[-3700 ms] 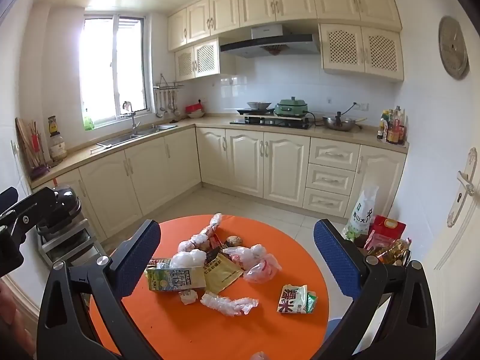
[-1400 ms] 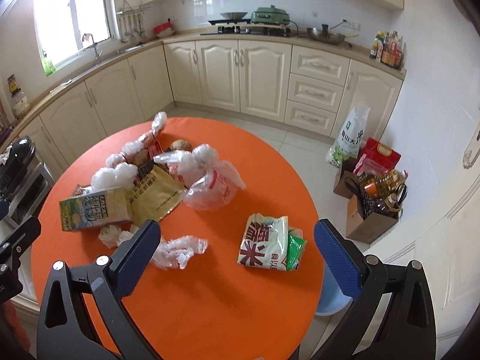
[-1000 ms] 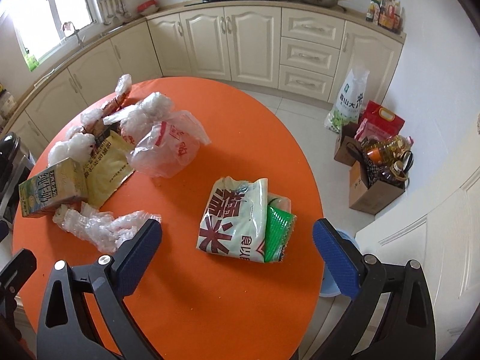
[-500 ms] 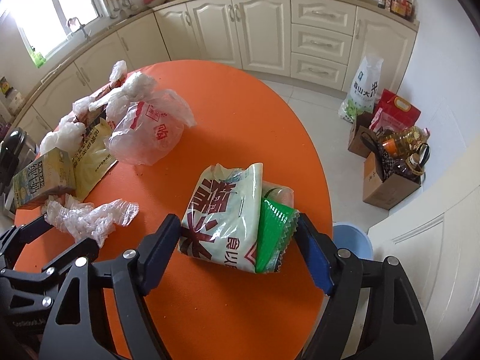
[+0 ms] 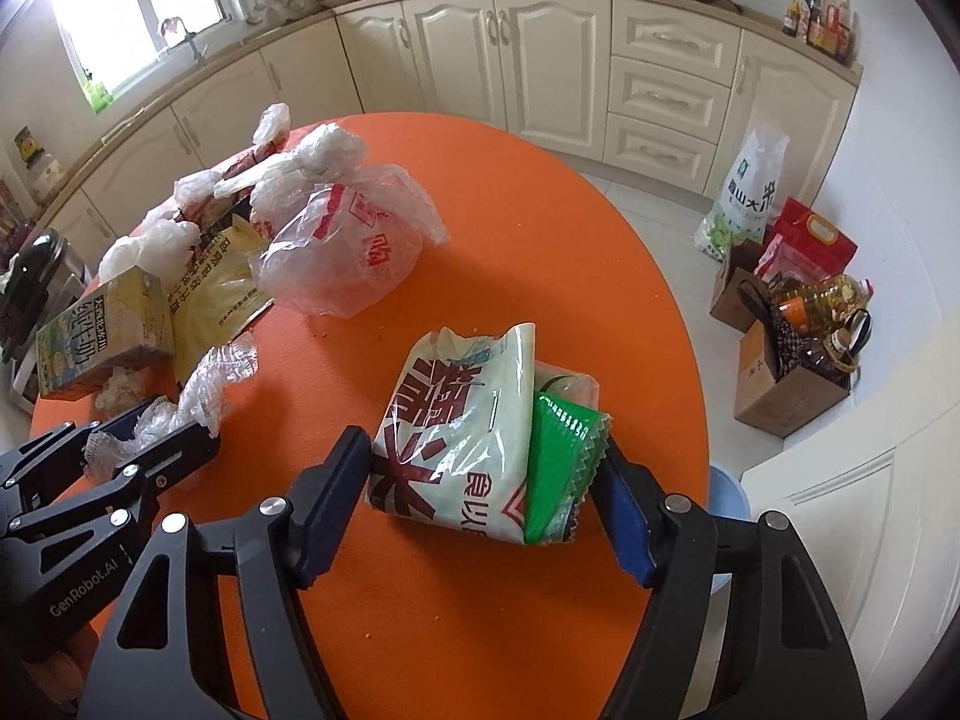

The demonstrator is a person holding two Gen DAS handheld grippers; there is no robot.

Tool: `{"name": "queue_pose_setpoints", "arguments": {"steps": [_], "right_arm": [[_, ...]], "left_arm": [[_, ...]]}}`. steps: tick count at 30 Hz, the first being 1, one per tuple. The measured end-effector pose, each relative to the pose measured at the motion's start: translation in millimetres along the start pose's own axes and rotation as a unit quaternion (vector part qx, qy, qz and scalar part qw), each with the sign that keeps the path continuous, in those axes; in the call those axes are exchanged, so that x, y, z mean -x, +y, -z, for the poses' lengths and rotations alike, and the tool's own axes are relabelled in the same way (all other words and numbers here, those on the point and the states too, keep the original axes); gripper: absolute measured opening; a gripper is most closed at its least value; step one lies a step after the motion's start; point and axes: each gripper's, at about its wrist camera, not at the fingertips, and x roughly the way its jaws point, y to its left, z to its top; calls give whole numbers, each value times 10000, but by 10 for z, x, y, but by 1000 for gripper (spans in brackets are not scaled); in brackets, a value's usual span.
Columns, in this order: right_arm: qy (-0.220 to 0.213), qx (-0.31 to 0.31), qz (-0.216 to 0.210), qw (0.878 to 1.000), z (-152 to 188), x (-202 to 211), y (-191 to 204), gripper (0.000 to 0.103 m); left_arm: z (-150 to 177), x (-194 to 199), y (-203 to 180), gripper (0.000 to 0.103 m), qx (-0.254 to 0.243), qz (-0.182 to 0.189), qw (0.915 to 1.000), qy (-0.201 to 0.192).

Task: Collect trash
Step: 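Grasp the crumpled clear plastic wrap with the left tool while the right tool grasps the white-green snack bag, then carry both items to the blue bin and open both tools to drop them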

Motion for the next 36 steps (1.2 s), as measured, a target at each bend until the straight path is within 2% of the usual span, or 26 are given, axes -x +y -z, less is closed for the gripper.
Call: {"name": "queue_pose_setpoints", "arguments": {"steps": [3, 5, 8, 10, 11, 15, 16, 24, 28, 36], "right_arm": [[27, -19, 18, 10000, 0, -9, 18, 77], [48, 52, 75, 9999, 2, -30, 53, 80], [-24, 372, 384, 9986, 56, -71, 184, 82], [-107, 323, 291, 9990, 100, -39, 168, 73], [-103, 300, 261, 9992, 101, -22, 149, 72], [-103, 175, 72, 9998, 126, 59, 57, 68], [-120, 104, 10, 9999, 136, 89, 32, 62], [-115, -40, -260, 9996, 189, 185, -1, 62], [-297, -74, -499, 9983, 185, 325, 13, 62], [-742, -43, -679, 9949, 100, 681, -13, 62]], "left_arm": [[72, 69, -14, 34, -81, 2, 10000, 10], [53, 74, -60, 40, -205, -148, 9997, 69], [55, 69, -171, 40, -341, -235, 9991, 30], [75, 95, -219, 30, -334, -150, 9993, 21], [84, 122, -224, 27, -285, -81, 9996, 39], [164, 187, -134, 24, -73, 111, 9999, 65], [168, 220, -90, 24, -29, 137, 9999, 67], [122, 558, 91, 24, 197, 158, 9997, -62], [78, 760, 55, 24, 212, 168, 9994, -199], [-84, 1109, -168, 24, 94, 258, 9981, -554]]}}
